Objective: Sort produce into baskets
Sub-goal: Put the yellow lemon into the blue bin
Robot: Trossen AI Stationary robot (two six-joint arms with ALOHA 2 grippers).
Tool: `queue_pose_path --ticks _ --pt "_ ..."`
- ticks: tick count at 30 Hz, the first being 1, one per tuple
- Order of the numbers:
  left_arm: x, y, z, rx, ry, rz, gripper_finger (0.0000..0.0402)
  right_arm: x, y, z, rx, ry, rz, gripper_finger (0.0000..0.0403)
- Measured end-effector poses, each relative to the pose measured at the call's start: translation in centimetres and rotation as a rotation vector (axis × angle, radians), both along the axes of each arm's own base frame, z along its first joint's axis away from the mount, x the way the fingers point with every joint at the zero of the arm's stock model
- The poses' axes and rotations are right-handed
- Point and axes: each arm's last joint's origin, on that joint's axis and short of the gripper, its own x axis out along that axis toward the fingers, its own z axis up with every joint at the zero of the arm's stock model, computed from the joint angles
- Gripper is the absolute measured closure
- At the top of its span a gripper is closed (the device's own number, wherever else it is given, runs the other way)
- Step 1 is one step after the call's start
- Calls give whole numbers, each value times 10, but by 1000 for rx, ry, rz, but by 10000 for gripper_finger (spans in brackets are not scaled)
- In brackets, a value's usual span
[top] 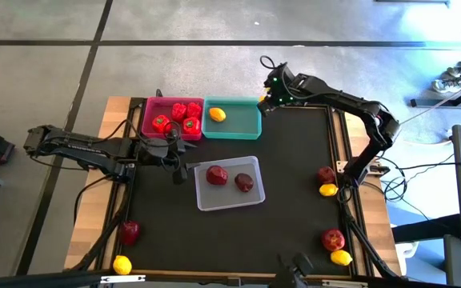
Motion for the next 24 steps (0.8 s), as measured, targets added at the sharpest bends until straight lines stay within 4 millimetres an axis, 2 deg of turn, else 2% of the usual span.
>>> queue_pose_path --ticks 14,18,24 --pt "0 0 0 6 2 -3 84 17 3 6 -78 -104 36 300" --pt "0 0 0 6 2 -3 84 25 -2 -7 -63 -104 48 300" --pt "0 0 0 6 2 -3 84 40 -12 -39 -24 -56 59 300"
